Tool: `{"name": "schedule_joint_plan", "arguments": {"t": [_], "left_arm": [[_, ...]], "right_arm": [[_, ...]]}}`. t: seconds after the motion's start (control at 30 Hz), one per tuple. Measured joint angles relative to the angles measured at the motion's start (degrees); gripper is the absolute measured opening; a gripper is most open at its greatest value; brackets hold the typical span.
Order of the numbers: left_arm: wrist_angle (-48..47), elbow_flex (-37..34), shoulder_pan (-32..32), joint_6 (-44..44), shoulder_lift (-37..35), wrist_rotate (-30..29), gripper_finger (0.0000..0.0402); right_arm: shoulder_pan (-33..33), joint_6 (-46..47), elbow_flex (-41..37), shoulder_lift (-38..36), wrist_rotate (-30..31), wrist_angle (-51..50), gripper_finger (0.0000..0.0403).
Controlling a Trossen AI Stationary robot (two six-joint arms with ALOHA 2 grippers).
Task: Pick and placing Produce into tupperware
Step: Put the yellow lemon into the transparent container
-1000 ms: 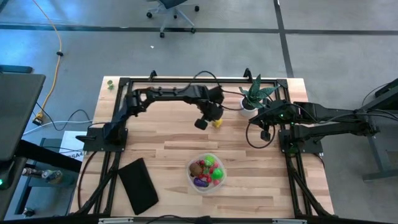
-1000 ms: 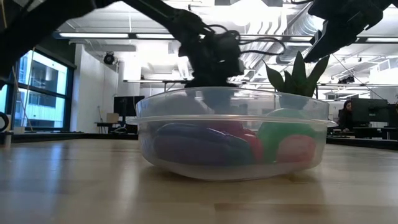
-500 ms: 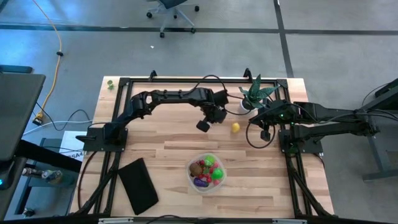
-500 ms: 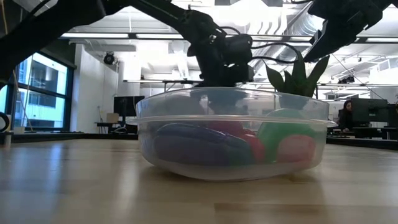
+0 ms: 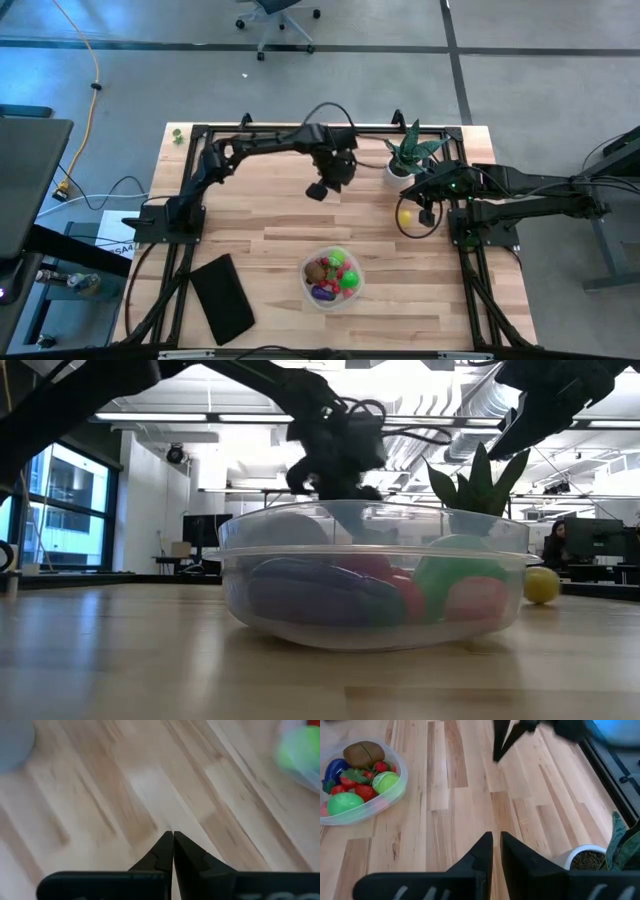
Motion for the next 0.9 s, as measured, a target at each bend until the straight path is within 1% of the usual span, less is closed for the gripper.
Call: {"name": "schedule_joint_plan", "arguments": {"t": [0.17,0.33,0.4,0.5,0.6,0.7,0.8,0.9], "left_arm": [[-2.67,-0.35,1.42,1.24,-4.24,0.01,0.0001],[0.04,-4.44,2.99,1.35,-10.97,0.45,0.0001],[1.40,-7.97,4.56,0.53,-14.53,2.05,0.0001],[6.95,-14.92,7.09,-2.19,-20.42,4.31,0.0002],[14.65,-22.55,9.17,-4.95,-26.65,4.70,0.0001],[20.05,-29.42,10.72,-6.75,-31.98,5.37,0.0002],[23.57,-34.97,11.63,-7.06,-36.99,6.94,0.0002],[26.93,-39.63,11.57,-6.06,-40.85,9.75,0.0001]], "right_arm": [[-0.01,0.00,0.00,-0.02,0.01,0.06,0.0026],[0.00,0.00,0.00,0.01,0.01,0.07,0.0026],[0.01,0.00,0.00,-0.02,-0.01,0.06,0.0026],[0.01,0.00,0.00,0.00,0.00,0.06,0.0026],[0.01,0.00,0.00,0.00,0.00,0.04,0.0026],[0.01,0.00,0.00,0.00,0.01,0.04,0.0026],[-0.01,0.00,0.00,-0.02,0.01,0.04,0.0026],[-0.01,0.00,0.00,-0.02,0.01,0.04,0.0026]]}}
